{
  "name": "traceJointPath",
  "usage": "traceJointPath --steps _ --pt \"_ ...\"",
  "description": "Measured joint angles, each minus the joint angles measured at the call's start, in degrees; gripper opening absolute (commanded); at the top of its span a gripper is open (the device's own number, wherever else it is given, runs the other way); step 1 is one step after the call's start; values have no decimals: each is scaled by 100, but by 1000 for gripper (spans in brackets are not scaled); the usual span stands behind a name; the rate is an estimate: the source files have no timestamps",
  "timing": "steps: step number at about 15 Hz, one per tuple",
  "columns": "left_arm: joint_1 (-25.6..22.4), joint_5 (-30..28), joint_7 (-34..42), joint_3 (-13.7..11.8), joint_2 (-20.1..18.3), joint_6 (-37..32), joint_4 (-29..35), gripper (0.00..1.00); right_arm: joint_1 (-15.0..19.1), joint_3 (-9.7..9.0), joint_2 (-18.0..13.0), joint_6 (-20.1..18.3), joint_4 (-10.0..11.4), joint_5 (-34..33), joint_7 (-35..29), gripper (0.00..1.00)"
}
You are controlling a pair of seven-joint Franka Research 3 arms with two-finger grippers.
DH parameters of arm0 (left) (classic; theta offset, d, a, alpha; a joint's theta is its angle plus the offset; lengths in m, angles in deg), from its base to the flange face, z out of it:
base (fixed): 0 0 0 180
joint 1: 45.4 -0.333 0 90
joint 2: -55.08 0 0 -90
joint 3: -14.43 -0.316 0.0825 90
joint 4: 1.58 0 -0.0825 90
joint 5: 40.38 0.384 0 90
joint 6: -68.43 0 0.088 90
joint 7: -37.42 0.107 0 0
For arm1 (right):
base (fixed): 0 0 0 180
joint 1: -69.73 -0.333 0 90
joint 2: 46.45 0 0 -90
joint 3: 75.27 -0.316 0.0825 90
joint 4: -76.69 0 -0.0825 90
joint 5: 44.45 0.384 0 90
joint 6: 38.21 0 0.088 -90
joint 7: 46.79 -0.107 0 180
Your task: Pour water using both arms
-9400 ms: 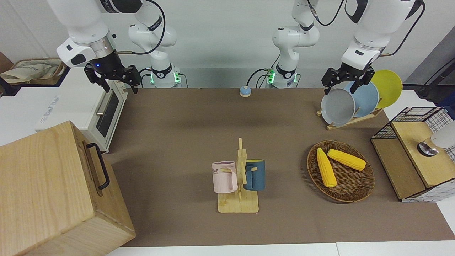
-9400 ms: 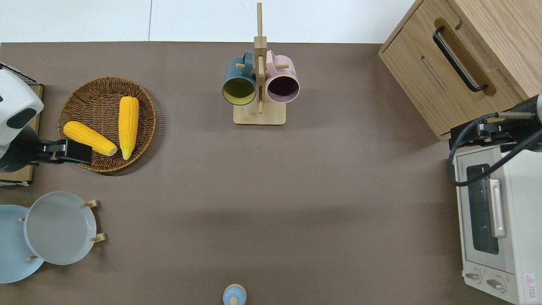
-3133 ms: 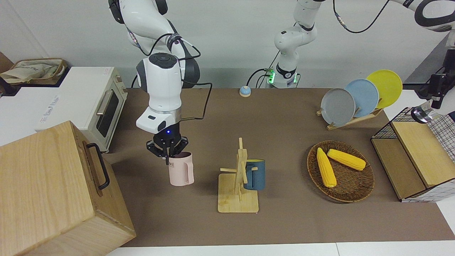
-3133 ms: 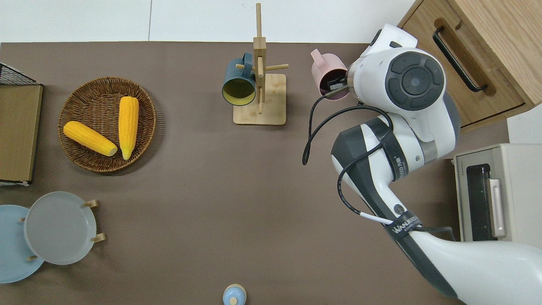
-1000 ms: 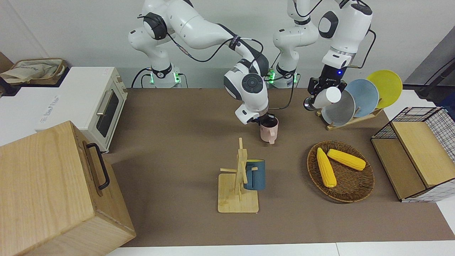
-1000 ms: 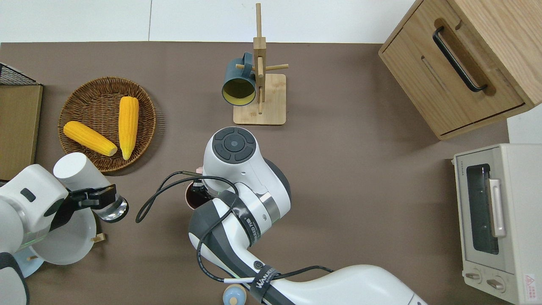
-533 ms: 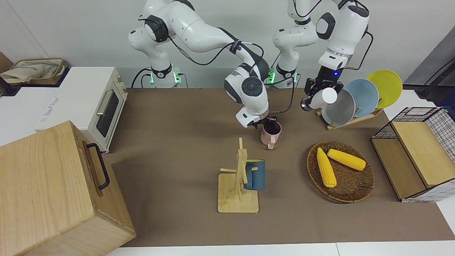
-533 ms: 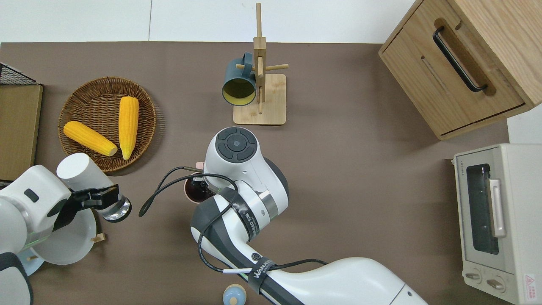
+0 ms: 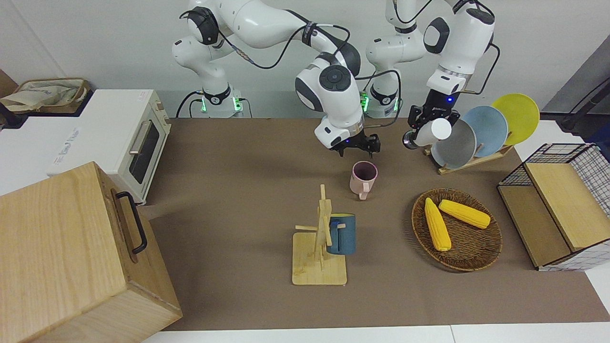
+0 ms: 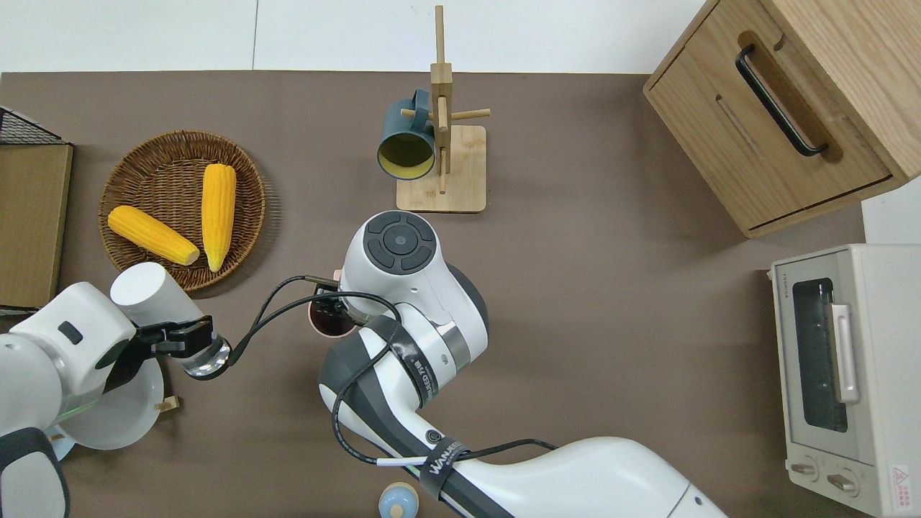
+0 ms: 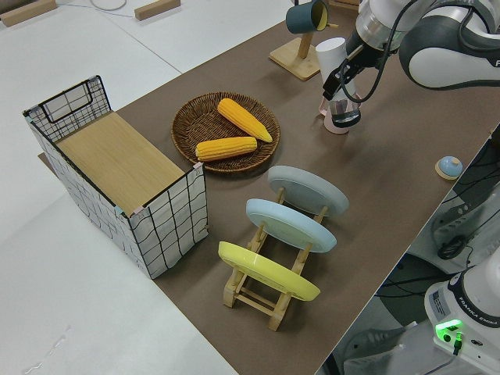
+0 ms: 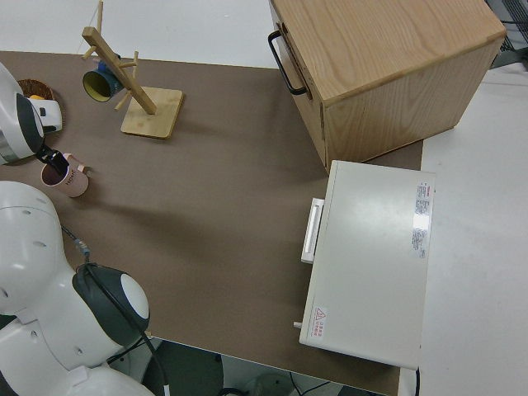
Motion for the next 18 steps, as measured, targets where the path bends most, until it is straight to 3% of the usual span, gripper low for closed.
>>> traceJointPath --steps 4,8,13,18 --pt "152 -150 10 4 66 0 4 0 499 100 -675 -923 -11 -254 117 994" --pt "487 -347 11 12 156 1 5 0 1182 106 -1222 -1832 11 -772 855 994" --pt "842 -460 11 31 172 0 95 0 1966 113 -1659 -1970 473 -1157 2083 994" --pt "905 -473 11 273 166 78 385 0 2841 122 -2067 -1971 799 -1183 3266 994"
